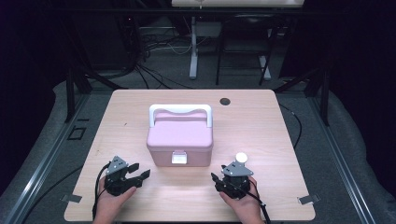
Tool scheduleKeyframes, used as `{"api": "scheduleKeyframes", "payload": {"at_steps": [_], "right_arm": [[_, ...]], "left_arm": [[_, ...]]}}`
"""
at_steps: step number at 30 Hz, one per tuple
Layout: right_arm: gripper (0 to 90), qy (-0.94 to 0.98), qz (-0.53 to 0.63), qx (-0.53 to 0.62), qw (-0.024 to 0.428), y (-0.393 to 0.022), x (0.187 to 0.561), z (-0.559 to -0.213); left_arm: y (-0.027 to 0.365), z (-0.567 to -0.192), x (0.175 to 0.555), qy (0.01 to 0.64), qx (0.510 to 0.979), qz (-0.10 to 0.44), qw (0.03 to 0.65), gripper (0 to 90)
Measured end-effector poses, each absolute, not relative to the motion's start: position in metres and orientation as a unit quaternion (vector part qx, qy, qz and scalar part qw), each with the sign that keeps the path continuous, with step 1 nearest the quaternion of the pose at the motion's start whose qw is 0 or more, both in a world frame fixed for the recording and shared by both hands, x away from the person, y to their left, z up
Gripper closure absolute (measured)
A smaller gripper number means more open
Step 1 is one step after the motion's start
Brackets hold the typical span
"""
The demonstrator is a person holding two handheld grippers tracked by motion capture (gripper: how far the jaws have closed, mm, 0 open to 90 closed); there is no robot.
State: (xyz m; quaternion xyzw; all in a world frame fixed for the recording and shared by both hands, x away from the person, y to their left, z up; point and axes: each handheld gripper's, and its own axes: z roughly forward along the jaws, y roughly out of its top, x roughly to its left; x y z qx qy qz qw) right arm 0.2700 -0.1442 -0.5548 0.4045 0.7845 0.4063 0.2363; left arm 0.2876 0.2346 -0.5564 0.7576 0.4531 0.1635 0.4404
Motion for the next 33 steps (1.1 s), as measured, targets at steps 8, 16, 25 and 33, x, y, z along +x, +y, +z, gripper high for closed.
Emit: {"api": "scheduleKeyframes", "payload": {"at_steps": [8,16,25,33], "right_arm": [[49.4,0.782,0.404,0.411,0.238,-0.146,0.269,-0.554],[52.4,0.792,0.395,0.404,0.233,-0.144,0.269,-0.556],[50.4,0.790,0.402,0.402,0.232,-0.145,0.270,-0.555],[52.9,0.781,0.418,0.406,0.223,-0.146,0.275,-0.550]], "left_arm": [[0.238,-0.555,0.288,0.451,0.757,0.165,0.444,40.7],[0.235,-0.554,0.290,0.446,0.764,0.142,0.444,48.1],[0.234,-0.553,0.293,0.449,0.762,0.154,0.441,52.1],[0.234,-0.550,0.298,0.450,0.758,0.149,0.448,60.6]]}}
